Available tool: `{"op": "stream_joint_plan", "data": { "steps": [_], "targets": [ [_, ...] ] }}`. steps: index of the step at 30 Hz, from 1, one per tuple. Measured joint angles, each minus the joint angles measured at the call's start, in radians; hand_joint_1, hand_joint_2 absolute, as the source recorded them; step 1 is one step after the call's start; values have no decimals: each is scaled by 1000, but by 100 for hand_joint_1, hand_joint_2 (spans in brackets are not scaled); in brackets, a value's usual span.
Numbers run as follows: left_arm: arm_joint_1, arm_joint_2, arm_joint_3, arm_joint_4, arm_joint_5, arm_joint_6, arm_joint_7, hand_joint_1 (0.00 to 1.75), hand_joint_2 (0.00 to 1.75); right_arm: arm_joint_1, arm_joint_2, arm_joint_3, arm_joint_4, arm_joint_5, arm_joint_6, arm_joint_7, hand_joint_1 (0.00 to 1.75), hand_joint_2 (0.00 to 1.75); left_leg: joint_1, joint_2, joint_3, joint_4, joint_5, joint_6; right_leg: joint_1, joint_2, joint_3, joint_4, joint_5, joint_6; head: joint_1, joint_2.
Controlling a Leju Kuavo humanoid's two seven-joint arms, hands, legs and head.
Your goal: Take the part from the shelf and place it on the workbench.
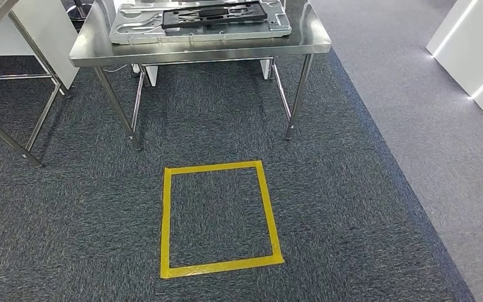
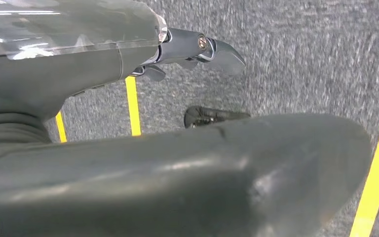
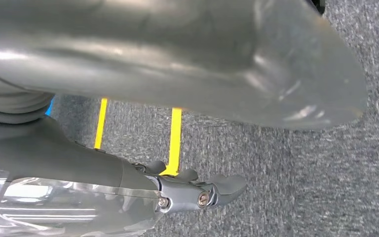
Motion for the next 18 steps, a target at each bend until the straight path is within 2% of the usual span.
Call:
{"op": "stream_joint_plan", "data": {
  "steps": [3, 5, 6, 7, 8, 9, 11, 12, 14, 16, 18],
  "targets": [
    [0, 0, 0, 0, 0, 0, 0, 0, 0, 0, -1, 0, 0, 0, 0, -1, 0, 0, 1, 1, 1, -2, 2, 2, -1, 1, -3, 6, -6, 1, 0, 0],
    [-1, 0, 0, 0, 0, -1, 0, 0, 0, 1, 0, 0, 0, 0, -1, 0, 0, 0, 0, 1, -3, -3, 4, 7, -2, 3, -43, 85, -51, 3, 0, 0],
    [-1, 1, 0, 0, 0, -1, 0, 0, 0, 2, -1, 0, 0, -1, -2, 5, 0, 44, -2, 1, -7, -2, 5, 9, -4, 4, -81, 158, -76, 6, 0, 0],
    [-1, 1, 0, 0, 0, -1, -1, 0, 0, 3, -1, -1, 0, -2, -2, 10, 0, 87, -3, 1, -10, 0, 6, 11, -7, 5, -109, 211, -88, 8, 0, 0],
    [-1, 2, 0, 0, 0, -1, -1, 0, 0, 4, -1, -1, 0, -2, -1, 15, 0, 131, -5, 1, -11, 3, 6, 11, -9, 5, -112, 212, -71, 8, 0, 0],
    [-1, 2, 0, 0, 0, -1, -1, 0, 0, 5, -2, -1, 0, -2, -1, 19, 0, 175, -5, 0, -12, 6, 5, 9, -10, 5, -95, 171, -35, 6, 0, 0],
    [-2, 2, 0, 0, 1, -2, -1, 0, 0, 4, -3, -1, 0, 1, -3, 21, 0, 175, -9, 0, -14, 12, 2, 1, -7, 5, -38, 44, 15, -1, 0, 0],
    [-3, 2, 0, 0, 1, -3, -1, 0, 0, 3, -4, -1, 0, 3, -4, 22, 0, 175, -11, 0, -16, 15, 1, -2, -7, 5, -27, 12, 24, -4, 0, 0],
    [-3, 2, 0, 0, 2, -4, 0, 0, 0, 3, -4, -1, 0, 10, -8, 28, 0, 175, -14, 0, -21, 19, 0, -1, -5, 7, -28, 3, 25, -7, 0, 0],
    [-2, 3, 1, 0, 4, -5, 3, 0, 87, 5, -5, -1, 0, 17, -15, 39, 0, 87, -13, 1, -21, 18, 3, 0, -4, 7, -30, 2, 27, -9, 0, 0],
    [-2, 2, 4, 0, 5, -2, 4, 0, 175, 5, -7, -2, 0, 19, -20, 45, 0, 0, -11, 0, -21, 15, 6, -7, -1, 7, -31, 4, 27, -14, 0, 0]
  ]
}}
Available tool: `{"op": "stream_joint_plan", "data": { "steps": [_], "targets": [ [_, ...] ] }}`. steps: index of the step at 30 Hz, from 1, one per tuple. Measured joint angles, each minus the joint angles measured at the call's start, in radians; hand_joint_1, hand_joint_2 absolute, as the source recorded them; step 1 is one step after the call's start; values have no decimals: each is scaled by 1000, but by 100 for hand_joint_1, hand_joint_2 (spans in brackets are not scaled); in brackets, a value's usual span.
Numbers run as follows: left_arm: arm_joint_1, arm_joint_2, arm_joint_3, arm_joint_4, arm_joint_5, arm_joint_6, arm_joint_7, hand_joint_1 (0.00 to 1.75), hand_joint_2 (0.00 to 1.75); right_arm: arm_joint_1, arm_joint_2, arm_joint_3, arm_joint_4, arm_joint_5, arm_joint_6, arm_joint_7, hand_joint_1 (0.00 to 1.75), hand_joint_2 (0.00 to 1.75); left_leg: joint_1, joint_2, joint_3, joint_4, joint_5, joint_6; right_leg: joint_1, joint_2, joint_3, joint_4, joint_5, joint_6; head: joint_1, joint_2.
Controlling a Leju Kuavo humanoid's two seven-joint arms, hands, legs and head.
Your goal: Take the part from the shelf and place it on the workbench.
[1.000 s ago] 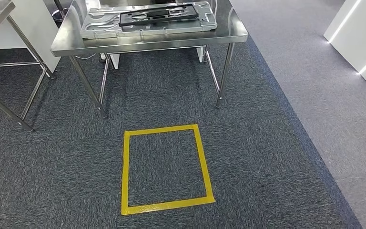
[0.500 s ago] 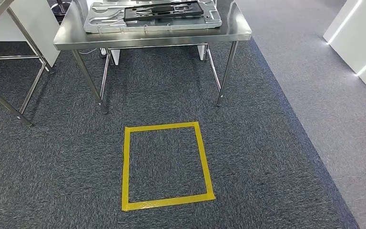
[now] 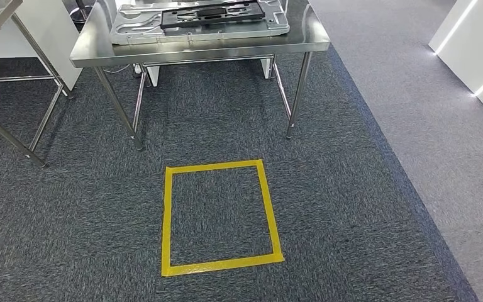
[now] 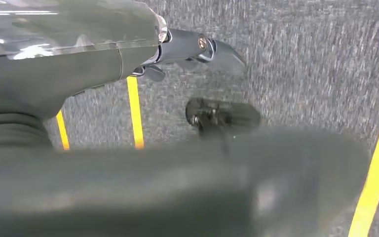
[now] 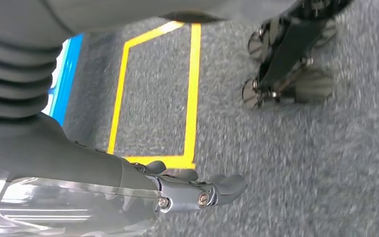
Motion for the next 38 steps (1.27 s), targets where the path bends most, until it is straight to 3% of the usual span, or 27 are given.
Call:
{"op": "stream_joint_plan", "data": {
  "steps": [11, 15, 18, 19, 22, 23, 38],
  "targets": [
    [0, -1, 15, 0, 2, 4, -4, 0, 175, -1, -2, -6, 0, -1, 0, -7, 0, 0, 2, 0, 0, -4, 4, -12, 2, 0, -3, 4, 0, -7, 0, 0],
    [0, 0, 16, 0, 2, 6, -7, 0, 175, -2, -3, -6, 0, -2, 2, -11, 0, 175, 2, 0, 0, -3, 4, -12, 0, 0, -2, 4, 1, -7, 0, 0],
    [1, 0, 26, 0, 2, 11, -7, 0, 175, -1, -3, -6, 0, -3, 3, -18, 0, 175, 2, 0, -1, -3, 4, -11, -1, 0, -2, 4, 1, -6, 0, 0],
    [2, -1, 37, 0, 1, 11, -3, 0, 131, 0, -3, -5, 0, -6, 3, -19, 0, 175, 2, 0, -1, -3, 4, -11, -1, 0, -2, 4, 1, -5, 0, 0],
    [12, -1, 87, -4, -16, 8, 15, 0, 0, 5, -4, 3, -3, -28, 2, -22, 0, 44, 2, 0, -1, -2, 4, -11, -1, 0, -3, 4, 2, -5, 0, 0],
    [15, -1, 105, -6, -31, 8, 21, 0, 0, 8, -4, 8, -5, -37, 1, -22, 0, 0, 2, 0, -2, -1, 4, -11, -1, 0, -3, 4, 2, -5, 0, 0],
    [74, -7, 412, -65, -428, -4, 123, 0, 0, 52, -12, 127, -49, -180, -16, -17, 0, 0, 2, 0, -2, 0, 3, -10, -1, 0, -3, 4, 2, -4, 0, 0]
  ]
}}
